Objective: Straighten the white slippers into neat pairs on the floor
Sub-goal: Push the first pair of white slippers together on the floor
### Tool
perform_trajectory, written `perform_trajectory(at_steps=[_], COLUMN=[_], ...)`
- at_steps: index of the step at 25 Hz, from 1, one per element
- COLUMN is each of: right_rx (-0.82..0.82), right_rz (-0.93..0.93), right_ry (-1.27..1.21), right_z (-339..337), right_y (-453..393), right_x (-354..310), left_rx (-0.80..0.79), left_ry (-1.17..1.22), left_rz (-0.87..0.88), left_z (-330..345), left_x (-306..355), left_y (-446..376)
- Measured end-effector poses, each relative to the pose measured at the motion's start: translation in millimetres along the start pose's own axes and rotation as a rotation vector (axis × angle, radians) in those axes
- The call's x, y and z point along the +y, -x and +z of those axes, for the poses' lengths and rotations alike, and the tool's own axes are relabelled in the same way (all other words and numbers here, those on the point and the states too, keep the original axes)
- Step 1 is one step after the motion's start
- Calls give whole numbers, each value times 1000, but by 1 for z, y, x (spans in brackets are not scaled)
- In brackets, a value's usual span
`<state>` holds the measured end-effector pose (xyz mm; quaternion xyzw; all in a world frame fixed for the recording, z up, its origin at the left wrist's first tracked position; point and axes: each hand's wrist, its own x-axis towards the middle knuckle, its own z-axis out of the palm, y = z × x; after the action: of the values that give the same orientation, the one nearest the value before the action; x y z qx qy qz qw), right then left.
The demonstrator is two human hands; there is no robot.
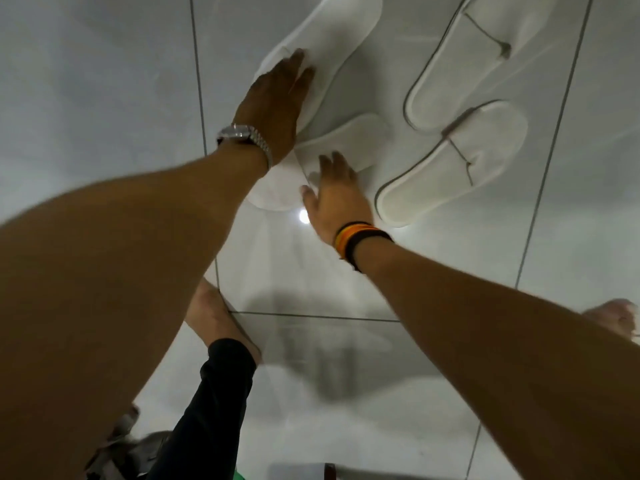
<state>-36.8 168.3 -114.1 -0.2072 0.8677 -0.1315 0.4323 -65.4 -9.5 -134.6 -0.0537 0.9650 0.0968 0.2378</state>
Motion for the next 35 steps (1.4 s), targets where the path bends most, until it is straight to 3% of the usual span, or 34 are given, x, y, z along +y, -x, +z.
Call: perform_trajectory(at_steps=[3,8,13,17,21,28,32,35], right_rx=[-9,-7,-20,-45,-5,-74,-6,79], right_rz=[98,4,-45,-36,-128,-210,-202,-111], right_ry=[-13,312,324,323,331,351,331,332], right_z=[21,-27,-41,-8,-4,-9,-21,-47], right_y=[-18,-73,-59,-30,-50,-66,-57,-43], right_x=[-26,-7,-13,2,-2,-35,-18,20], left_rx=[-162,-125,-41,-148,-141,-215,-138,-48], left_ry=[-19,109,132,123,151,170,206,228], left_rz=[73,-133,-292,-264,-230,-306,-321,-220], left_z=[6,25,31,37,43,25,19,25], left_x=[-18,-32,-21,-32,-47,-74,-50,4], left_y=[-12,22,55,50,49,63,68,78])
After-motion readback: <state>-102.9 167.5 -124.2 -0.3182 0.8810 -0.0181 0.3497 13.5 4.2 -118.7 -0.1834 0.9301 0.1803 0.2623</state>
